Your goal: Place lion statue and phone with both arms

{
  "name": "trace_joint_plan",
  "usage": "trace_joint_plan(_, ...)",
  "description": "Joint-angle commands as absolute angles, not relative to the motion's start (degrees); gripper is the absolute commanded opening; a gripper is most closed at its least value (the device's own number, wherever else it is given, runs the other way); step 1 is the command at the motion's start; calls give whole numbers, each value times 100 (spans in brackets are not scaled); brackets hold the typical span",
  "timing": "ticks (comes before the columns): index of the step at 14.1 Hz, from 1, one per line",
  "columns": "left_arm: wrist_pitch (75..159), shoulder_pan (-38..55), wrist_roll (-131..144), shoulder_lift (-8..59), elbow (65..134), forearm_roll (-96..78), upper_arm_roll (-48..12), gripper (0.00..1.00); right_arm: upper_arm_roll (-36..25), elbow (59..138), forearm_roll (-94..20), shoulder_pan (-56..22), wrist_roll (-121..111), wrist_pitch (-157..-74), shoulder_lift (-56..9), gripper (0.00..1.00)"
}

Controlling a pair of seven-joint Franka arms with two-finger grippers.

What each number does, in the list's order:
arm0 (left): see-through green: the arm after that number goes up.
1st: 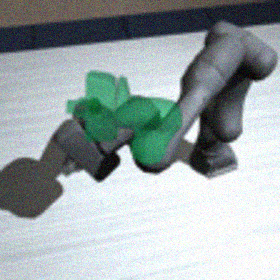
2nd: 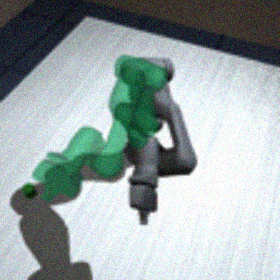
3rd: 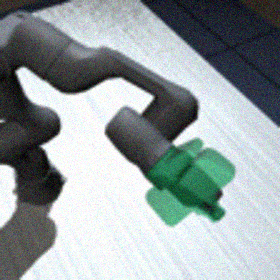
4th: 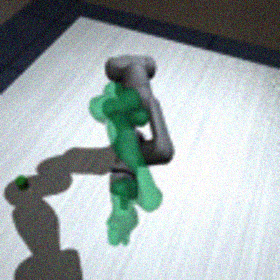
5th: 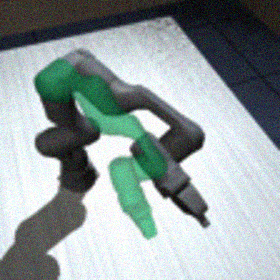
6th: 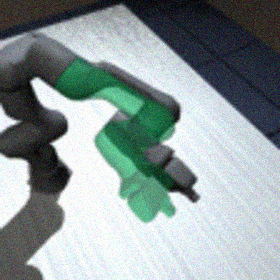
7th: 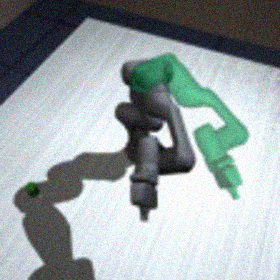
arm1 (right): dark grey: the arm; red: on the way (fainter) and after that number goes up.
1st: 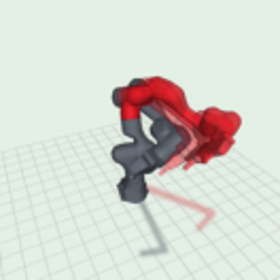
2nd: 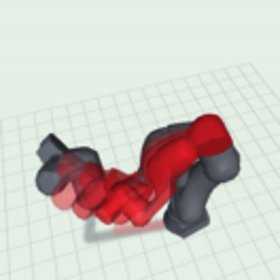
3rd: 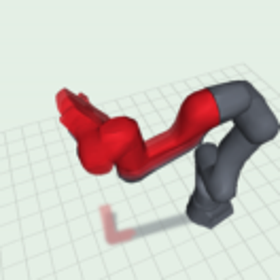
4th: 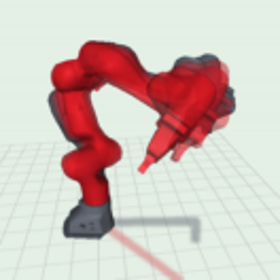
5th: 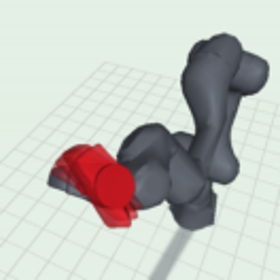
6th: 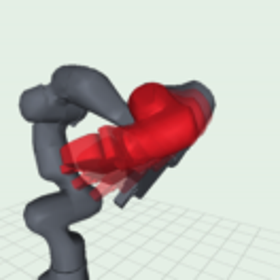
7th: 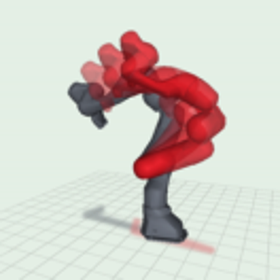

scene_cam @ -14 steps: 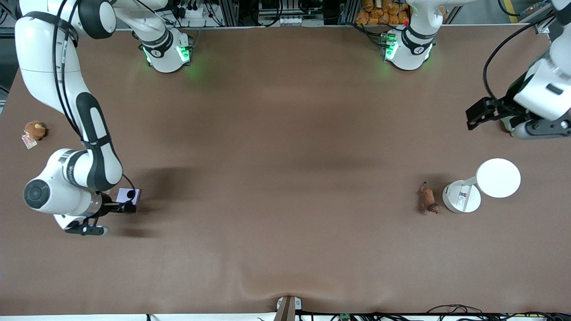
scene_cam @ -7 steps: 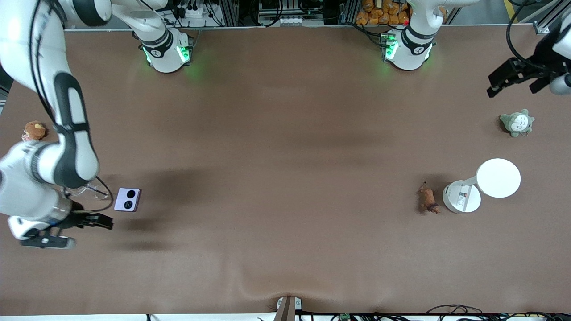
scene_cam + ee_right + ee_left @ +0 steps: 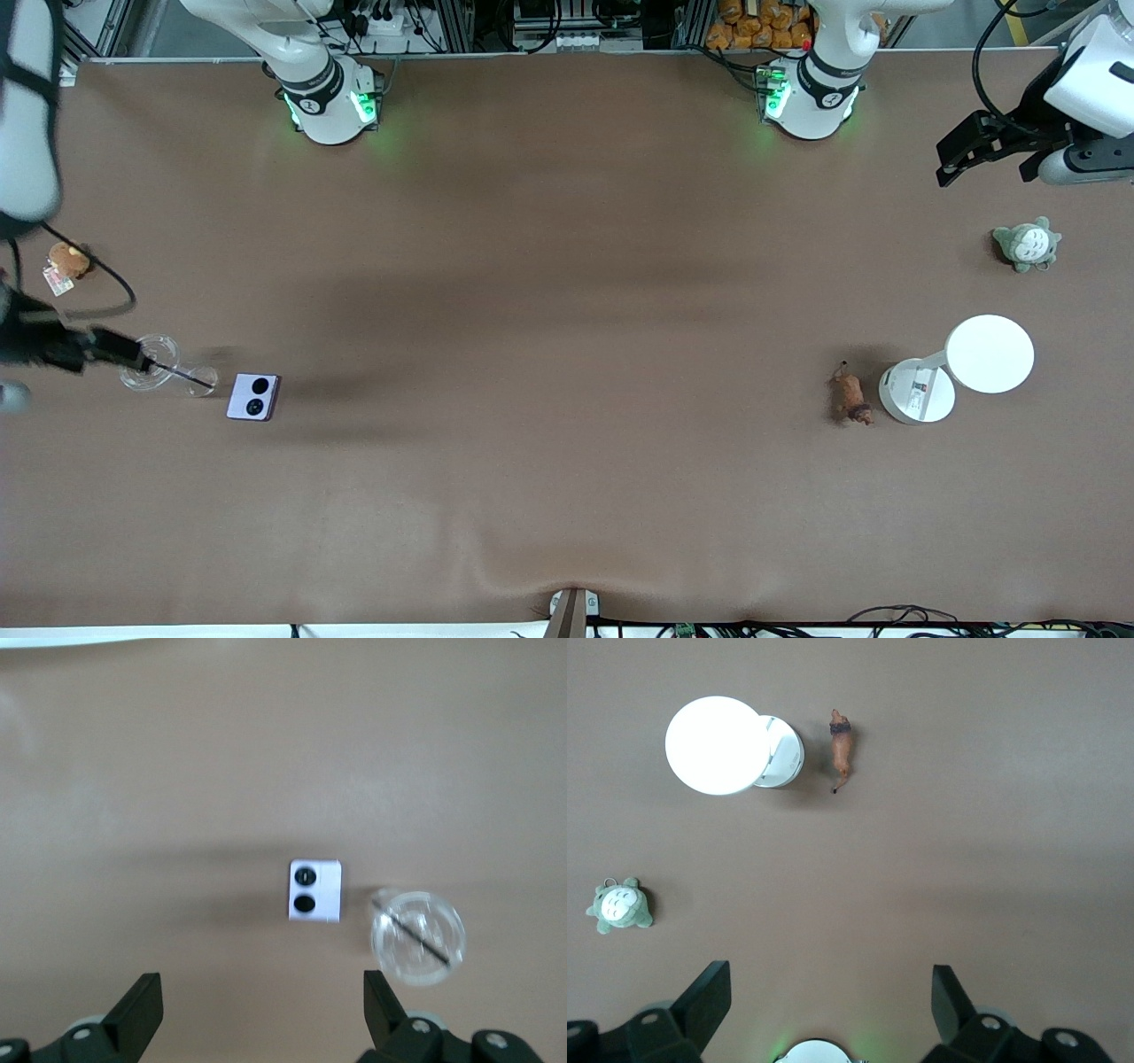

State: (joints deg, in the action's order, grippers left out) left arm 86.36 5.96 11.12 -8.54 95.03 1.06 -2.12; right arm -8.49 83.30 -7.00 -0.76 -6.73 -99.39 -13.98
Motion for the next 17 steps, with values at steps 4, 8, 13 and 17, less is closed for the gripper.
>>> trace_joint_plan(4, 8719, 466, 1081, -993, 9729, 79, -193, 100, -721, 9097, -396, 52, -572, -8975, 51, 100)
trace_joint_plan(8, 8736, 466, 1072, -923, 9739, 88, -237, 100, -467, 9097, -81, 53, -106, -8596, 281, 100)
trace_joint_plan(13, 8587, 387, 1090, -580, 9159, 88, -176, 100, -360, 9132, 53, 88, -97, -8587, 316, 100)
trace_joint_plan(17, 8508, 413, 1099, -527, 9132, 123, -176, 100, -404, 9141, 0, 79, -53, -8508, 316, 100)
